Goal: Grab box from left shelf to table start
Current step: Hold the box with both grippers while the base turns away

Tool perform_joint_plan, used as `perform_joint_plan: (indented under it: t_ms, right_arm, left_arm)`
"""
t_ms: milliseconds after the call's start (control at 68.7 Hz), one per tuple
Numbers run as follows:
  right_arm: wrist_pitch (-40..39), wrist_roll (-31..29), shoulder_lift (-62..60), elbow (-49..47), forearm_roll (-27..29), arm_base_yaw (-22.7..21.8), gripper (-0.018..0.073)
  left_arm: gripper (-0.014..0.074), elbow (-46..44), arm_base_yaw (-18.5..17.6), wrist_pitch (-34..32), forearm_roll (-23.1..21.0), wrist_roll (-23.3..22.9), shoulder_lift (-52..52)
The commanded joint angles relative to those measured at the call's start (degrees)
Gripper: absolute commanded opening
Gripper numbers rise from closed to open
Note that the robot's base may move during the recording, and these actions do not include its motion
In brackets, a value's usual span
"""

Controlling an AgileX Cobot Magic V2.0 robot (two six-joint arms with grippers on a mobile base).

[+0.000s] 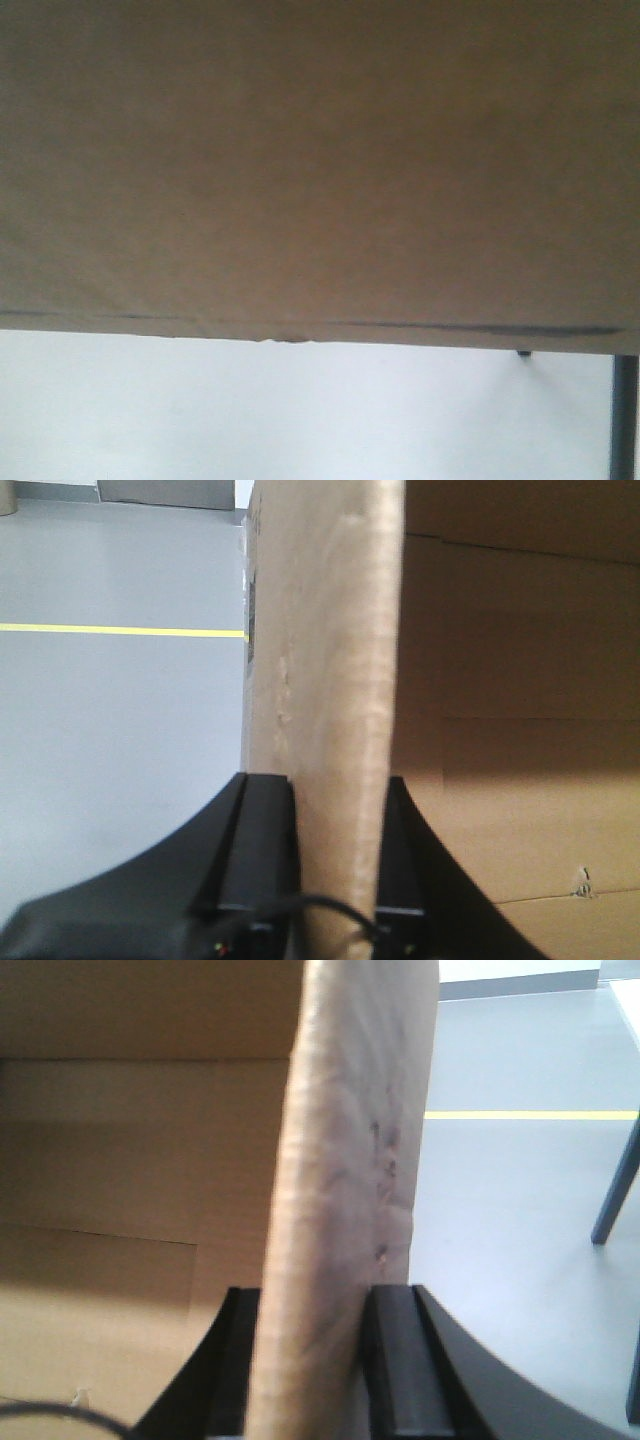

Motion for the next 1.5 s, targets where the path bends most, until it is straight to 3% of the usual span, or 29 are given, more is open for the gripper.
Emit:
perform_joint_plan:
  t_ms: [0, 1485]
  right_arm:
    - [-9.32, -0.14, 0.77, -1.81, -4.93, -0.37, 0.0058]
    - [-9.32, -0.14, 0.77, -1.81, -4.93, -0.37, 0.0058]
  left_arm:
    - [-0.0093, -2.15, -0.40, -10.23, -3.38, -1.79, 0.43]
    - [-0.0093, -2.15, -0.40, -10.23, -3.51, -1.79, 0.43]
